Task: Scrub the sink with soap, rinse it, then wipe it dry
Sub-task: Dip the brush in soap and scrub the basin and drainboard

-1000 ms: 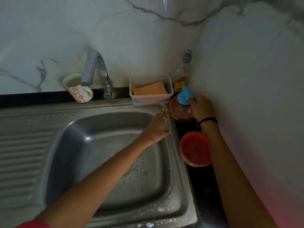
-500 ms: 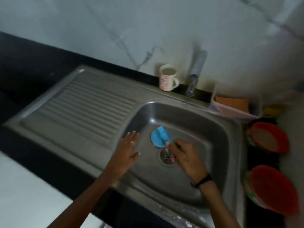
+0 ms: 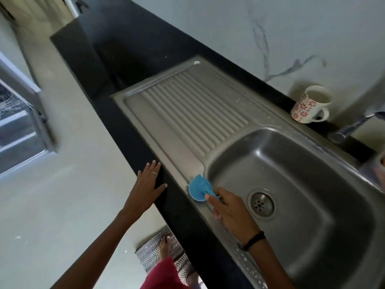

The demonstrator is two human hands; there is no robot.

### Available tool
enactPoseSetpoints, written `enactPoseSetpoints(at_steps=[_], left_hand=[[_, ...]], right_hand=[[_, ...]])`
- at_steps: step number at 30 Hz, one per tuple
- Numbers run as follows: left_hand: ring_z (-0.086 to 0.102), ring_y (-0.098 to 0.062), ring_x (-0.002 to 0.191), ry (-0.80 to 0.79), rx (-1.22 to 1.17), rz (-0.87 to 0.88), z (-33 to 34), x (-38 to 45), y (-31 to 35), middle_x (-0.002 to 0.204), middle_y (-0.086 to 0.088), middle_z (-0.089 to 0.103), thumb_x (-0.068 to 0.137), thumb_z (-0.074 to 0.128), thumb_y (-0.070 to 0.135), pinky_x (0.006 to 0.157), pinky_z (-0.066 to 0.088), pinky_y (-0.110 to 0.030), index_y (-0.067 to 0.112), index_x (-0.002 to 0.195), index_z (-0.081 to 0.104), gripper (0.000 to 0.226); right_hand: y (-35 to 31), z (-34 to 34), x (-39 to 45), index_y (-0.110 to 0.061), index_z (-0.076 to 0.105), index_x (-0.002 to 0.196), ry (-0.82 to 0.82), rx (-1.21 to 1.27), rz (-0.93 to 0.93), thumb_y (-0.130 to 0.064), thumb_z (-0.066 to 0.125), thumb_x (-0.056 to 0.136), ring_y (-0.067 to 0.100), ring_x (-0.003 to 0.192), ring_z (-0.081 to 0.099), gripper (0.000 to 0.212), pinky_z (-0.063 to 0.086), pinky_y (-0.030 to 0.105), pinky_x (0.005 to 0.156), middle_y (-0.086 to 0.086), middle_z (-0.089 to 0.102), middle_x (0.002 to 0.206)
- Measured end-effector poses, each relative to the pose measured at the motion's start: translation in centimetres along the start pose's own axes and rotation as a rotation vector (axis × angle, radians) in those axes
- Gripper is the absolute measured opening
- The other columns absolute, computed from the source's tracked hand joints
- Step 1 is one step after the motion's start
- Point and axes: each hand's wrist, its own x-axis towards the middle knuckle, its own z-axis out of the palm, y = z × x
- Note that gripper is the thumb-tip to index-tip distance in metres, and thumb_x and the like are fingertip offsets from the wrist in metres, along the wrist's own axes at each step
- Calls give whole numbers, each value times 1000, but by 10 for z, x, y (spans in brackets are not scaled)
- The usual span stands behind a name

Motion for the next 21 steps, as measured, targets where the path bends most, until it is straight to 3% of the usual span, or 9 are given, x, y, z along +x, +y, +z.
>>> enactPoseSetpoints(at_steps=[4, 8, 12, 15, 18, 21], left_hand=[[1, -20, 145, -15, -36, -23, 3, -2, -3, 157, -5, 5, 95, 48, 30, 116, -2, -37, 11, 148, 14, 66], [3, -19, 145, -3, -32, -31, 4, -2, -4, 157, -4, 8, 95, 50, 30, 115, -2, -37, 11, 148, 16, 66], [8, -19, 144, 20, -19, -24, 3, -4, -4, 156, -4, 13, 93, 52, 32, 115, -2, -37, 12, 147, 19, 66], [14, -18, 143, 44, 27, -26, 2, -3, -5, 156, -3, 16, 91, 53, 37, 116, 0, -37, 13, 147, 22, 68], [17, -17, 143, 49, 126, -37, 1, 1, -10, 157, -2, 8, 87, 55, 46, 116, 2, -40, 14, 148, 19, 78], [9, -18, 144, 12, 171, -45, -6, 9, -17, 157, -2, 4, 81, 62, 52, 116, 0, -41, 14, 149, 13, 92]], right_hand=[[17, -9, -25, -14, 57, 82, -3, -5, 49, -29, 52, 93, 7, 54, 48, 19, 39, 20, 54, -4, 50, 58], [17, -8, -33, -15, 60, 83, 11, -59, 51, -28, 51, 93, 6, 54, 48, 19, 40, 19, 54, -5, 50, 57], [1, 13, 9, -13, 60, 78, 49, -174, 12, -27, 53, 93, 10, 51, 46, 22, 39, 28, 55, -4, 48, 55], [-20, 36, 61, -6, 60, 82, 51, -165, 5, -27, 51, 94, 16, 55, 45, 26, 39, 26, 56, 0, 47, 61], [-35, 45, 85, -3, 59, 84, 48, -137, 17, -25, 49, 95, 8, 49, 44, 27, 38, 13, 47, -2, 46, 58], [-22, 37, 62, 0, 62, 85, 76, -112, 50, -24, 51, 94, 9, 47, 45, 28, 40, 24, 51, -3, 47, 55]])
